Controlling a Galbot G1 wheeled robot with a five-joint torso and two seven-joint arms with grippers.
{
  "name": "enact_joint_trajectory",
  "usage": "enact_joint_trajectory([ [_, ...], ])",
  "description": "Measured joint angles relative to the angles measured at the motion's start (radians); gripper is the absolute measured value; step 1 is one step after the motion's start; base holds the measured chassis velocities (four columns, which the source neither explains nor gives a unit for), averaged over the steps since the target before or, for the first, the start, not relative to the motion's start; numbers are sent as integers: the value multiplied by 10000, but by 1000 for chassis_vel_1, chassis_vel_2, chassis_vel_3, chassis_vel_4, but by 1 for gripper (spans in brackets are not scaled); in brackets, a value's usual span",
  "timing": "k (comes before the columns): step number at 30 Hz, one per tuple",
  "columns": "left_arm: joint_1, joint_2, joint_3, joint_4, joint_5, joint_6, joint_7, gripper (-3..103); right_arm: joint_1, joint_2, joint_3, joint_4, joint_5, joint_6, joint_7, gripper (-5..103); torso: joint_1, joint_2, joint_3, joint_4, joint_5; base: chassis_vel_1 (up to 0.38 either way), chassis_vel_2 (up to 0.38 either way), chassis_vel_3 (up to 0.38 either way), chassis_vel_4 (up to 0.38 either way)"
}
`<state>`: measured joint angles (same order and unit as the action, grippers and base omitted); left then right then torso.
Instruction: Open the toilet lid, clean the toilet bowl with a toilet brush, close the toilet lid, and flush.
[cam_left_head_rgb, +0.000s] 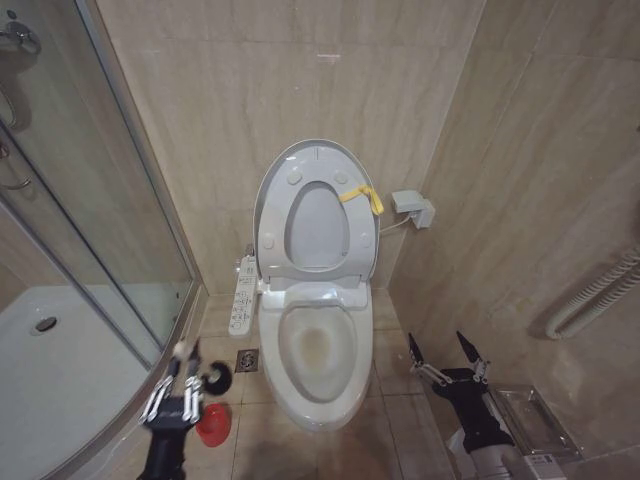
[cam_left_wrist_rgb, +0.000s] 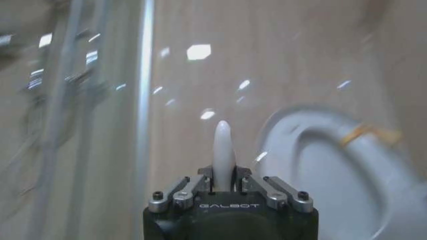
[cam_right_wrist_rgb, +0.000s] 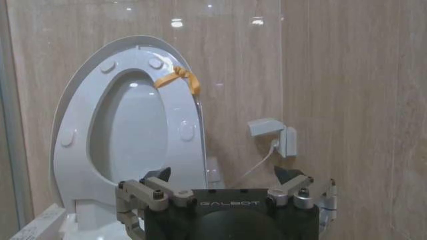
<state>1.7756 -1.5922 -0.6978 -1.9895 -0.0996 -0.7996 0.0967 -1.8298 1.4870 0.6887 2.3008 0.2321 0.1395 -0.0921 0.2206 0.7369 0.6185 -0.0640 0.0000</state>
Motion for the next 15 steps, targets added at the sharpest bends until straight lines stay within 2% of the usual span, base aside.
enact_joint_trajectory([
  [3,-600,237,-571,1946,-815,-162,-138,21,0,0,-1,0,0,0,0,100,0,-1,1,-1,-5,0,0,0,0],
  [4,-600,237,-571,1946,-815,-162,-138,21,0,0,-1,0,0,0,0,100,0,-1,1,-1,-5,0,0,0,0],
  [5,-805,342,-685,2526,-1114,-175,-133,21,0,0,1,0,0,0,0,100,0,-1,1,0,-8,0,0,0,0],
  [6,-1214,617,-797,3593,-1841,-199,-36,21,0,0,-1,0,0,0,-1,100,0,-1,1,2,-4,0,0,0,0],
  [8,-1616,914,-834,4470,-2442,-207,227,21,0,0,0,0,0,0,1,100,1,-1,1,1,-8,0,0,0,0],
  [9,-1616,914,-834,4470,-2442,-207,227,21,0,0,0,0,0,0,1,100,1,-1,1,1,-8,0,0,0,0],
  [12,-2466,1400,-985,5697,-3055,-216,972,21,0,0,-1,0,0,1,-1,100,1,-1,1,1,-3,0,0,0,0],
  [15,-2930,1629,-986,6142,-3415,-218,1416,21,0,0,0,0,-1,0,1,100,1,-1,1,-1,-4,0,0,0,0],
])
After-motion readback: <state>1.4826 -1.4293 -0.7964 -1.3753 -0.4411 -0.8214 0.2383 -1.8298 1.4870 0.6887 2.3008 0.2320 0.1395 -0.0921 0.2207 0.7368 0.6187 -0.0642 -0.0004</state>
